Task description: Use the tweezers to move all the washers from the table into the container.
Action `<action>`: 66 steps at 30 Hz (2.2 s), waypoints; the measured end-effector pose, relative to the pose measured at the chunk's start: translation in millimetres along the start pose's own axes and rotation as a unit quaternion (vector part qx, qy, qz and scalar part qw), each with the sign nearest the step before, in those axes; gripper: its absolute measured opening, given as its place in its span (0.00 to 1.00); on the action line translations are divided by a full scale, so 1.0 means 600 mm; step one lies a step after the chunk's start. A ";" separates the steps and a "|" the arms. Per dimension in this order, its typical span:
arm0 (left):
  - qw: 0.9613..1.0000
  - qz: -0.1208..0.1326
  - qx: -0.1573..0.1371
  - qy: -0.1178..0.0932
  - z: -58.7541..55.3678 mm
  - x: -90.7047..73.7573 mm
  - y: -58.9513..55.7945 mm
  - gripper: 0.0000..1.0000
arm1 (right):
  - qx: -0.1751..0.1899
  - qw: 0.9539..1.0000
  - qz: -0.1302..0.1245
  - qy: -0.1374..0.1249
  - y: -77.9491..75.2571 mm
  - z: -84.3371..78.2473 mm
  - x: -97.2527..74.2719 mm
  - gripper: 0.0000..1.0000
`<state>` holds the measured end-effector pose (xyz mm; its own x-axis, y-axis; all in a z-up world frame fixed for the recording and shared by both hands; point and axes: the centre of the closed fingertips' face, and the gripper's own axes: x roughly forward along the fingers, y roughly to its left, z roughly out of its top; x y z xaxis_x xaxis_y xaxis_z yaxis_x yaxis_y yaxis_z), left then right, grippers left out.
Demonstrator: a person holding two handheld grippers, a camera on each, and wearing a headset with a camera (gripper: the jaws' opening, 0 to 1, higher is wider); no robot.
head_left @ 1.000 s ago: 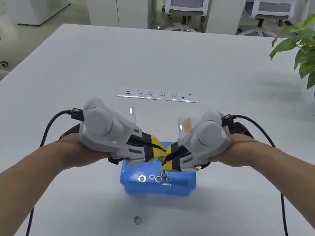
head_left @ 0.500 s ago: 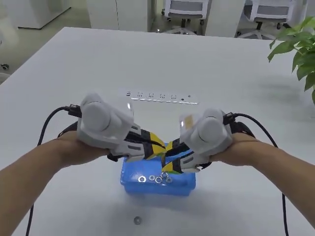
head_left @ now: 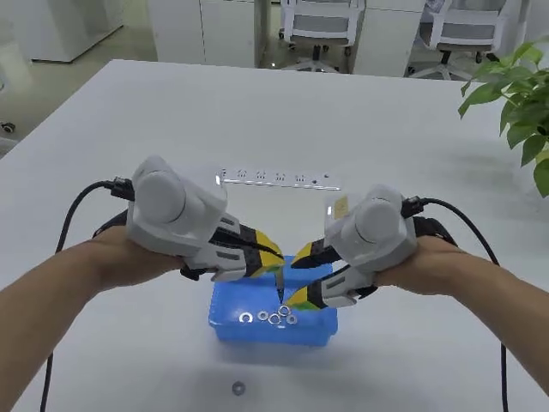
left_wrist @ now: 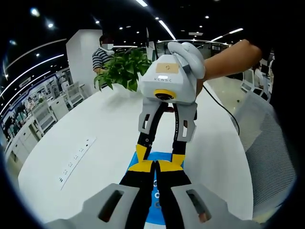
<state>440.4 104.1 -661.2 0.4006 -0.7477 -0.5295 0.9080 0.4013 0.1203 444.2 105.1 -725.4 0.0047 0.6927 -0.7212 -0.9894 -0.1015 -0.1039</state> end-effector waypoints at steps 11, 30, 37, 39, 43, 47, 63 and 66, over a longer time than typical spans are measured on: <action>1.000 0.004 -0.004 0.003 0.008 -0.017 -0.007 0.05 | 0.020 1.000 -0.013 -0.007 0.014 0.000 -0.023 0.45; 1.000 0.008 -0.010 0.014 0.017 -0.063 -0.029 0.05 | 0.065 0.997 -0.042 -0.025 0.050 -0.016 -0.055 0.62; 1.000 0.010 -0.016 0.015 0.019 -0.079 -0.036 0.05 | 0.074 0.996 -0.048 -0.032 0.065 -0.021 -0.060 0.70; 1.000 0.008 -0.015 0.015 0.022 -0.083 -0.043 0.05 | 0.077 0.995 -0.048 -0.033 0.070 -0.023 -0.060 0.72; 1.000 0.006 -0.012 0.017 0.027 -0.089 -0.052 0.05 | 0.079 0.995 -0.053 -0.036 0.079 -0.026 -0.061 0.79; 1.000 0.005 -0.012 0.019 0.027 -0.094 -0.060 0.05 | 0.082 0.994 -0.055 -0.040 0.087 -0.026 -0.063 0.81; 1.000 0.005 -0.015 0.019 -0.003 -0.097 -0.101 0.05 | 0.087 0.993 -0.063 -0.051 0.105 -0.027 -0.056 0.97; 1.000 0.006 -0.016 0.020 -0.012 -0.095 -0.104 0.05 | 0.085 0.993 -0.065 -0.055 0.109 -0.025 -0.053 1.00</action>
<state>359.9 125.3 -644.5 0.4059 -0.7215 -0.5610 0.8985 0.4274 0.1004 381.7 65.8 -719.5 0.1280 0.7670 -0.6288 -0.9916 0.1103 -0.0673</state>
